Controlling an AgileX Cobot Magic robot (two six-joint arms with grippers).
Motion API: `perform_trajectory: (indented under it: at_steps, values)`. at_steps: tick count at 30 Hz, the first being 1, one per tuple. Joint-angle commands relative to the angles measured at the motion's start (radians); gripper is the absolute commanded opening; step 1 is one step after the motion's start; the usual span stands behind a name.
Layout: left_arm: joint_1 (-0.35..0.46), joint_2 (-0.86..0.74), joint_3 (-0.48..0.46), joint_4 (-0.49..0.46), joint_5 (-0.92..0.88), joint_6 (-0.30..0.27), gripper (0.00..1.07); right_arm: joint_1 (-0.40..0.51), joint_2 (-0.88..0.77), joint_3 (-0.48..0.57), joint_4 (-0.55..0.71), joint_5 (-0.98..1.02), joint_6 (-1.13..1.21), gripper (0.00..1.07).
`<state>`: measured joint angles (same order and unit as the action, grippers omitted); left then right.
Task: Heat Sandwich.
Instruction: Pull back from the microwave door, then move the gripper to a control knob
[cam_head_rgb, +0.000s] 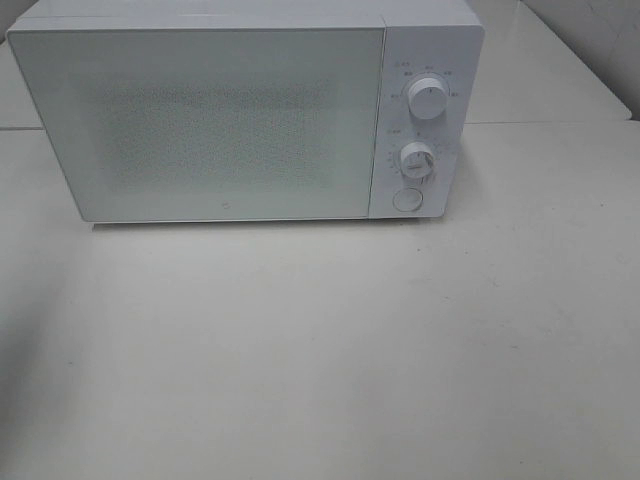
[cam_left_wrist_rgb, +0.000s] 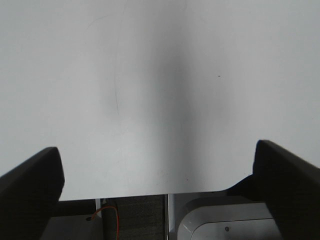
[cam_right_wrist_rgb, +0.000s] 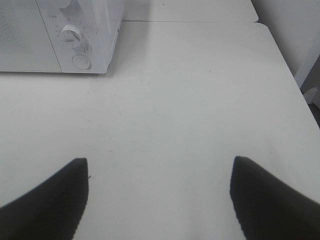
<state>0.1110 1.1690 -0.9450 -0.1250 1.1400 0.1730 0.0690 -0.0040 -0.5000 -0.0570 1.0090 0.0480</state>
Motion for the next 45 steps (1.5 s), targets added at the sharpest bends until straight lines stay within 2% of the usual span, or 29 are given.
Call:
perform_trajectory:
  at_steps: [1, 14, 24, 41, 45]
  values:
    - [0.007, -0.102, 0.085, 0.005, -0.016, -0.022, 0.98, -0.008, -0.026, 0.002, 0.001, -0.011, -0.009, 0.75]
    - [0.007, -0.393, 0.245, 0.012, -0.048, -0.022, 0.98, -0.008, -0.026, 0.002, 0.001, -0.011, -0.009, 0.75]
    - [0.007, -0.737, 0.408, 0.015, -0.095, -0.019, 0.98, -0.008, -0.026, 0.002, 0.001, -0.011, -0.009, 0.75]
    - [0.007, -1.175, 0.426, -0.018, -0.068, -0.024, 0.98, -0.008, -0.026, 0.002, 0.001, -0.011, -0.009, 0.75]
    - [0.007, -1.200, 0.426, -0.019, -0.068, -0.021, 0.98, -0.008, -0.026, 0.002, 0.001, -0.011, -0.009, 0.75]
